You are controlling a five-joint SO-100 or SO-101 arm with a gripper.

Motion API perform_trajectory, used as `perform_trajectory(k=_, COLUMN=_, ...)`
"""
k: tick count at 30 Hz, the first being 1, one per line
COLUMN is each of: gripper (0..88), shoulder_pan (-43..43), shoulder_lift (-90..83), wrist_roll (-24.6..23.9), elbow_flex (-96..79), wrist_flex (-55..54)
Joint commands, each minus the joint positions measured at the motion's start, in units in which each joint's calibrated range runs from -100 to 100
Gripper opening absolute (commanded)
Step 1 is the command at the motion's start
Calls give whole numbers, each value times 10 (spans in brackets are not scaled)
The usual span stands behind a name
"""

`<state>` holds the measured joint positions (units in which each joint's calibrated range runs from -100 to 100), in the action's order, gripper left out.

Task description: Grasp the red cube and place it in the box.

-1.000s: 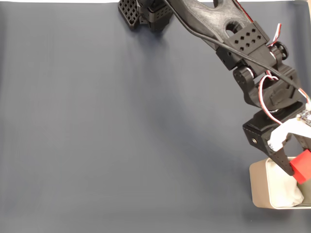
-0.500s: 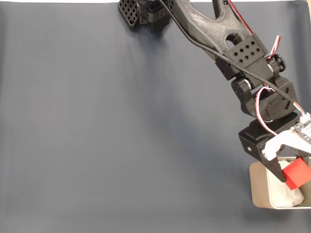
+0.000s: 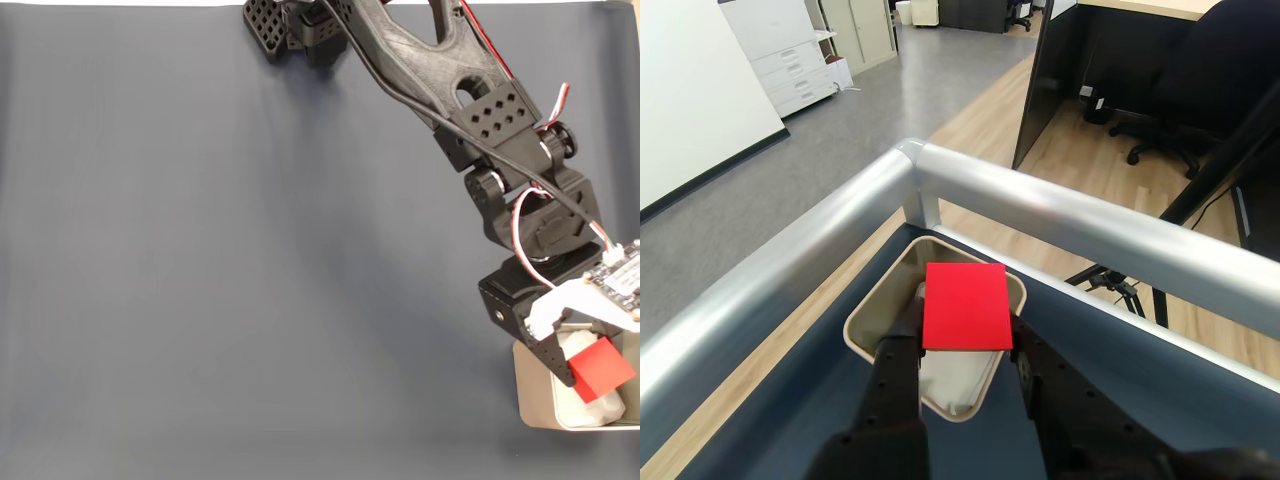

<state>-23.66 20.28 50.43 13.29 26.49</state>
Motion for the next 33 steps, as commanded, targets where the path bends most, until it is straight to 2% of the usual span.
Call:
perform_trajectory(k=1, gripper=0, shoulder_pan=4, shoulder_lift=-4, wrist_roll=4, elbow_flex=34, wrist_flex=-12)
perform_trajectory(k=29, gripper=0, shoulder_pan=-4, shoulder_lift=-3, wrist_roll=5, elbow_flex=38, wrist_flex=-27)
perform_trajectory(k=33, gripper=88, shoulder_pan=-5, shoulder_lift=-3, wrist_roll=2, elbow_flex=38, wrist_flex=-29)
